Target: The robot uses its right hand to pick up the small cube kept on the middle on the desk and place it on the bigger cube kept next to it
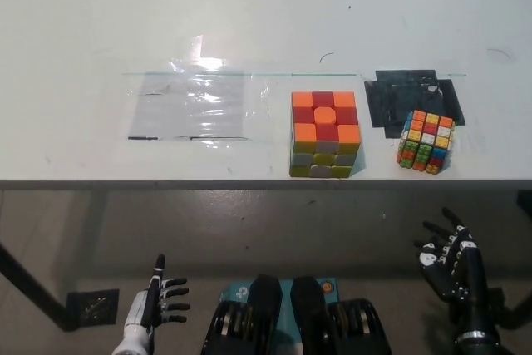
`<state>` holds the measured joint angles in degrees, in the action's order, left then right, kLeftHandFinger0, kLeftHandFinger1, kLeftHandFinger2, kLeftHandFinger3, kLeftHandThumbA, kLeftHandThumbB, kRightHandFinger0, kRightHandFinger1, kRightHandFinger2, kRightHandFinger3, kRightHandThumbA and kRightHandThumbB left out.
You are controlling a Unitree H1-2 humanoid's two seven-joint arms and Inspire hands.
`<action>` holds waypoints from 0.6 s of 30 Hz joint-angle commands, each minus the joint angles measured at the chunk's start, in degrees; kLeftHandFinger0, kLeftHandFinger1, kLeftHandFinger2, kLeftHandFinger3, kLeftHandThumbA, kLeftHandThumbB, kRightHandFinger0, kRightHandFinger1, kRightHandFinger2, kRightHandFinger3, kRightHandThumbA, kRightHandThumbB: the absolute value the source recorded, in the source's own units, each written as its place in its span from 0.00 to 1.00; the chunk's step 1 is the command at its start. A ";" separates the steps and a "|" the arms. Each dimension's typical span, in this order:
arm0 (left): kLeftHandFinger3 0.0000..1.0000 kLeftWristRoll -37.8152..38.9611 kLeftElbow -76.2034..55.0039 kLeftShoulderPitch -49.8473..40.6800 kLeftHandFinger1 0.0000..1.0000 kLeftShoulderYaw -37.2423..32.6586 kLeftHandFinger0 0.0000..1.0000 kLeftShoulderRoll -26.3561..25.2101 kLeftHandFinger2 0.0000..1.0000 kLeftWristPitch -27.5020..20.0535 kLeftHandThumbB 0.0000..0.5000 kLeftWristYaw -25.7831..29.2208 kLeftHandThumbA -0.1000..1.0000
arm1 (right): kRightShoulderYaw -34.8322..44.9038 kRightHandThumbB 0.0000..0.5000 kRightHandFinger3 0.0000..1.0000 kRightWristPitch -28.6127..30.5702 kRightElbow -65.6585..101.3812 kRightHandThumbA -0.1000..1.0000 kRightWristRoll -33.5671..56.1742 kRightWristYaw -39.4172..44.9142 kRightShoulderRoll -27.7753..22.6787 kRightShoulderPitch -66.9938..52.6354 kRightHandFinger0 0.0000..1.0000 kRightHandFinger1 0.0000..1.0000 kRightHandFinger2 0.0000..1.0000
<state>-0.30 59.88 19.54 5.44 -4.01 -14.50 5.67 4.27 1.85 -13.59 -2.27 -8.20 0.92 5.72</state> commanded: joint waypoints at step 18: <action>0.63 -0.13 0.07 1.95 0.54 -0.09 0.54 -1.07 0.66 -3.51 0.19 1.64 1.00 | -8.03 0.23 0.98 -13.40 36.08 0.20 4.06 13.35 -11.25 -9.80 0.50 0.59 0.72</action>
<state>0.06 60.18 19.93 5.62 -4.21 -15.69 5.87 -3.52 -6.56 15.96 0.18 2.04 -8.53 -4.74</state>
